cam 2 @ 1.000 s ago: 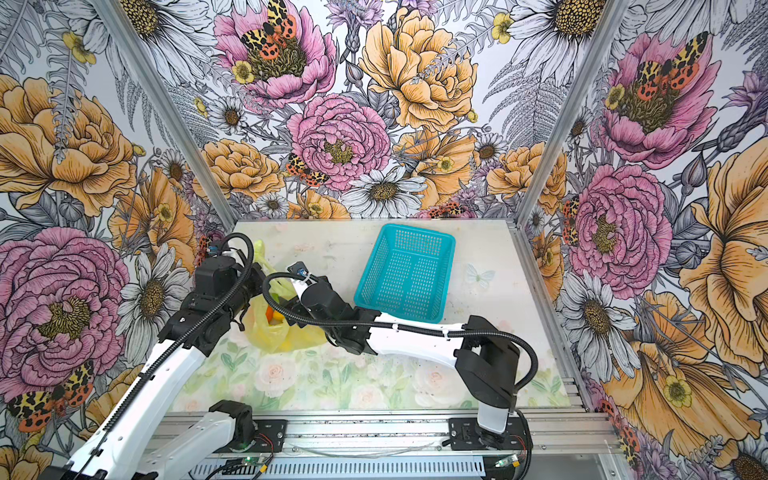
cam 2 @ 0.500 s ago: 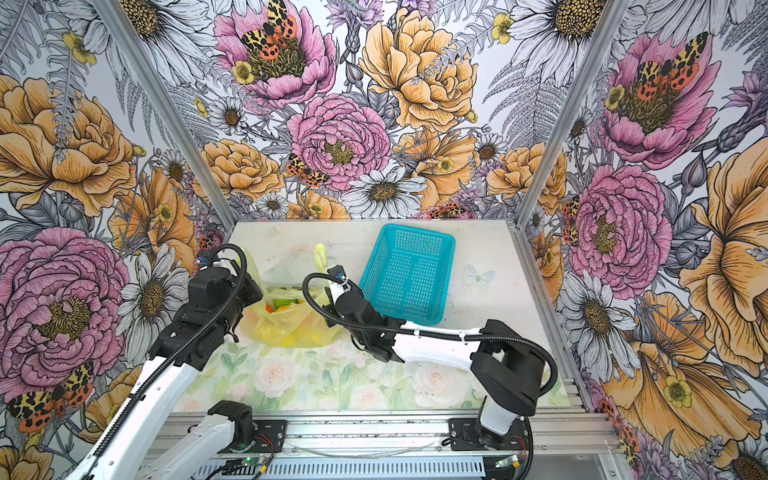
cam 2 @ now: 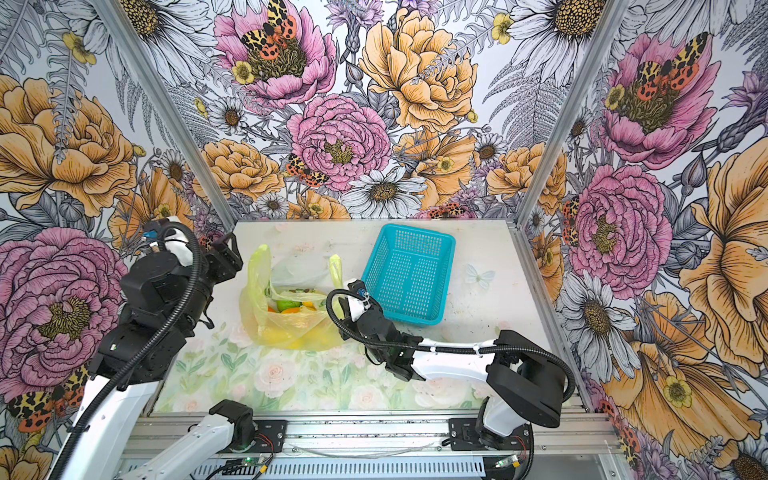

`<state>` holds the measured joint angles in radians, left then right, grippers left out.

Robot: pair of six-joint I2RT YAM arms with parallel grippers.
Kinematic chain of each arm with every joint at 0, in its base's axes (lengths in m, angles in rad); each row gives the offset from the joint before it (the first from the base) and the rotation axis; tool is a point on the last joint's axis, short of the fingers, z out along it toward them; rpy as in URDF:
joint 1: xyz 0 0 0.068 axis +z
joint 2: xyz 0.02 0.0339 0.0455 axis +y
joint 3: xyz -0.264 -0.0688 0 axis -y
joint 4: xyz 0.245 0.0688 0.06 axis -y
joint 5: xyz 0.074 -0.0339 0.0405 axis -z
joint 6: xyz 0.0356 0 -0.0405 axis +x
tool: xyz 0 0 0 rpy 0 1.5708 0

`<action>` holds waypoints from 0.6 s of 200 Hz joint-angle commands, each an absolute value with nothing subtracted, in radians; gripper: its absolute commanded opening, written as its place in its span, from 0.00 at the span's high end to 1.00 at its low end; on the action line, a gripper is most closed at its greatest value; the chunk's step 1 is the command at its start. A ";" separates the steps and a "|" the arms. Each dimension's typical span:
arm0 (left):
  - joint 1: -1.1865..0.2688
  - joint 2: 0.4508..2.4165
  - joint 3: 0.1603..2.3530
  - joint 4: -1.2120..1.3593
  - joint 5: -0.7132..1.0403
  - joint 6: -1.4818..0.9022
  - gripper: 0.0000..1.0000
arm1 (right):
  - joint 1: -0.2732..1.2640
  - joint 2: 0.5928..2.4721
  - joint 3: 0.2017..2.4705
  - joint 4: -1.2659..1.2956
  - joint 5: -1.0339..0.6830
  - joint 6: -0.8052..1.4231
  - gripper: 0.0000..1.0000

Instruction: Untie the knot of the plastic bag and take out the fruit

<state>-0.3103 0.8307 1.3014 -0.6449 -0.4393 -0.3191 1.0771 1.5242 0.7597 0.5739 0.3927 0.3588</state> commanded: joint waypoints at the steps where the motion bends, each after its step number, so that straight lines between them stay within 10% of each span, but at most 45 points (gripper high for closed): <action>1: -0.313 0.902 1.377 -0.600 -0.484 -0.217 0.22 | 1.090 1.496 0.747 0.619 0.400 0.373 0.99; 70: -0.217 1.335 1.622 -0.655 0.047 0.083 0.21 | 1.105 1.433 0.698 0.639 0.402 0.360 1.00; 120: -0.299 1.159 1.324 -0.653 0.445 0.565 0.18 | 1.095 1.424 0.682 0.647 0.421 0.366 0.99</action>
